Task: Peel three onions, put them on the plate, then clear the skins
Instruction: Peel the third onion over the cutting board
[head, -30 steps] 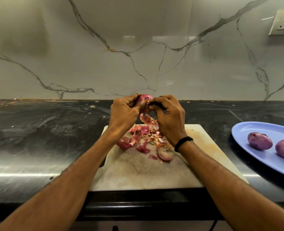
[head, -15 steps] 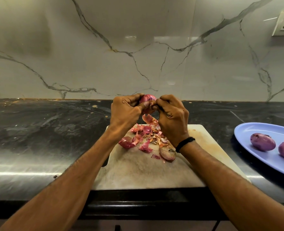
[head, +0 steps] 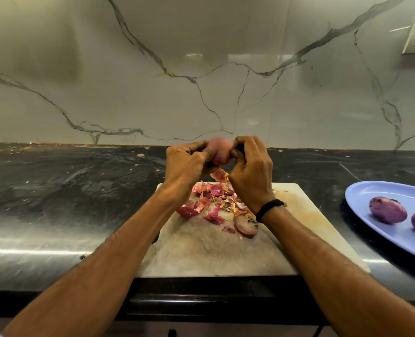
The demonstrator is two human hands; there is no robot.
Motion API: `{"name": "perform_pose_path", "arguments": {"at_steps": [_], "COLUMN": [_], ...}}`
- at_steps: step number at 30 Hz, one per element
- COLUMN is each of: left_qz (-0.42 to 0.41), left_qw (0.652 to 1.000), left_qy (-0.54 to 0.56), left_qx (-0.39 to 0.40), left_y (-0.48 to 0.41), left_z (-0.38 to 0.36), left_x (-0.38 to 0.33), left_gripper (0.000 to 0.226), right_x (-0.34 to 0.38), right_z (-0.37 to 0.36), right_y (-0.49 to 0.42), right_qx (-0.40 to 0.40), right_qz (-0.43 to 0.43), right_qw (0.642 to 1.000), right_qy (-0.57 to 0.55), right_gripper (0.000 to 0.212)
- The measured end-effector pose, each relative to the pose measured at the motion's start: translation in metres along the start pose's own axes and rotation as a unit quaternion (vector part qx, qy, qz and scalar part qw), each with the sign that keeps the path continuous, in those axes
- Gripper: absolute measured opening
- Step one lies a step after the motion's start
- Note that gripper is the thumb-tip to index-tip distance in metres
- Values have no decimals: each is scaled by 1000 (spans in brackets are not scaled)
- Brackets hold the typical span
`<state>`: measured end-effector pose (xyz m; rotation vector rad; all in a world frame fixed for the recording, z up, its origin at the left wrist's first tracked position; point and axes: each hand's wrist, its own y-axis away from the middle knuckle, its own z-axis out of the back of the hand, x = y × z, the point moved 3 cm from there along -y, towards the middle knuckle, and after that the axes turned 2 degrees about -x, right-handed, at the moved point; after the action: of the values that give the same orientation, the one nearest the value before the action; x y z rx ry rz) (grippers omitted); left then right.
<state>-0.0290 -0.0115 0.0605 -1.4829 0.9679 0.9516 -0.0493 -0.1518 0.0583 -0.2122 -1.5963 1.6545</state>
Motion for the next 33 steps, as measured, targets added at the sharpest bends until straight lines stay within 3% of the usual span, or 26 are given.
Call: {"name": "perform_pose_path", "arguments": {"at_steps": [4,9,15,18,23,26,28,33], "left_qz": [-7,-41,-37,-38,41,40,24,-26], "left_qw": [1000,999,999,999,993,992,993,994], "left_qy": [0,-33,-4,-2,33,43,40,32], "left_qx": [0,3,7,7,101,115,107,103], "left_y": [0,1,1,1,3,3,1,1], "left_z": [-2,-2,-3,-3,-11,-12,-10,-7], "left_x": [3,4,4,3,7,7,7,6], "left_gripper": [29,33,42,33,26,24,18,31], "right_x": [-5,-13,-15,-17,-14,-13,-12,-11], "right_z": [3,-5,-3,-2,-1,-1,0,4], "right_y": [1,3,2,-1,1,1,-1,-3], "right_qx": [-12,-6,-26,-42,-36,-24,-14,2], "right_qz": [-16,10,6,-26,-29,-37,-59,-167], "right_qw": [1000,1000,999,999,999,999,998,985], "right_qy": [1,24,20,22,13,7,-5,-40], "right_gripper": [47,20,10,9,7,7,10,15]}}
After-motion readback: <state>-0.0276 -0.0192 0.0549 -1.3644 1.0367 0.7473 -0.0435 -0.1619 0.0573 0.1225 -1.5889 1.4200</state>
